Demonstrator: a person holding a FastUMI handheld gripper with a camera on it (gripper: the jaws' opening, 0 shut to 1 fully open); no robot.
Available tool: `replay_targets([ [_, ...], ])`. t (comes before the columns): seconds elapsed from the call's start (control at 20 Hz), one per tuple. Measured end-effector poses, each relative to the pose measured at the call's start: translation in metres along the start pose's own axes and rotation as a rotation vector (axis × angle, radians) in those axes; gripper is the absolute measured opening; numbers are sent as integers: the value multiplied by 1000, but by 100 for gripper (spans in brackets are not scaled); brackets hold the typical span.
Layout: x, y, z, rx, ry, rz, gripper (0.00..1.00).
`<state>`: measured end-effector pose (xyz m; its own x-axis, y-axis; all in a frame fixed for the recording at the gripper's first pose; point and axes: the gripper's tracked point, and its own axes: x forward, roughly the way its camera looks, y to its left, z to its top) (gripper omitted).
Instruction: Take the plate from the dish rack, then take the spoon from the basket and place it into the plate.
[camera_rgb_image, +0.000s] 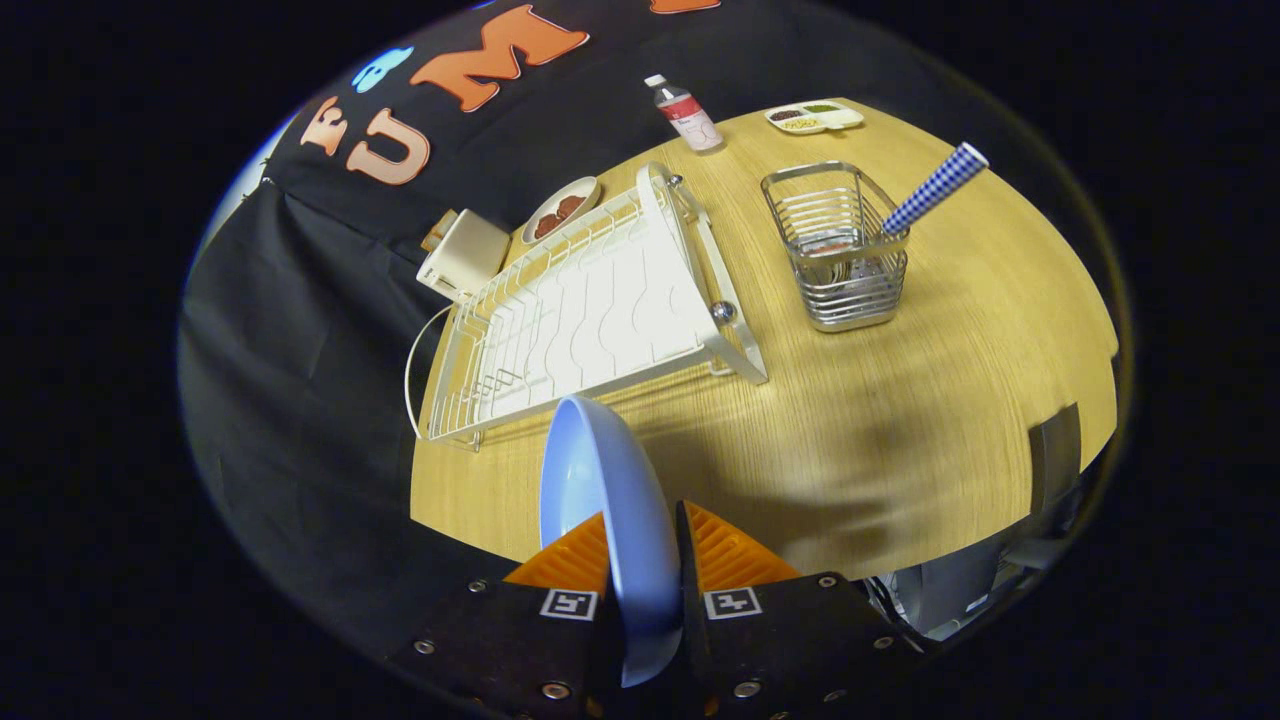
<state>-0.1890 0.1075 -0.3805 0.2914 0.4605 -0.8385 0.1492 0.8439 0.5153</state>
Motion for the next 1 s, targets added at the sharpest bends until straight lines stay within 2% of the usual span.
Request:
replay_targets([
  [0.1,12,-8,-9,29,13,-6,24],
  [0.45,48,-7,-2,312,-13,65,24],
  [0.5,51,-9,3,299,-31,58,24],
  [0.6,52,-18,8,230,-56,-9,27],
  [0.65,53,-23,11,208,-69,-34,35],
  [0.7,53,-27,13,203,-68,-58,38],
  [0.8,45,-29,19,217,-83,-48,43],
  [0.85,36,-33,28,227,-121,-43,52],
  [1.0,2,-57,66,205,-270,-71,66],
])
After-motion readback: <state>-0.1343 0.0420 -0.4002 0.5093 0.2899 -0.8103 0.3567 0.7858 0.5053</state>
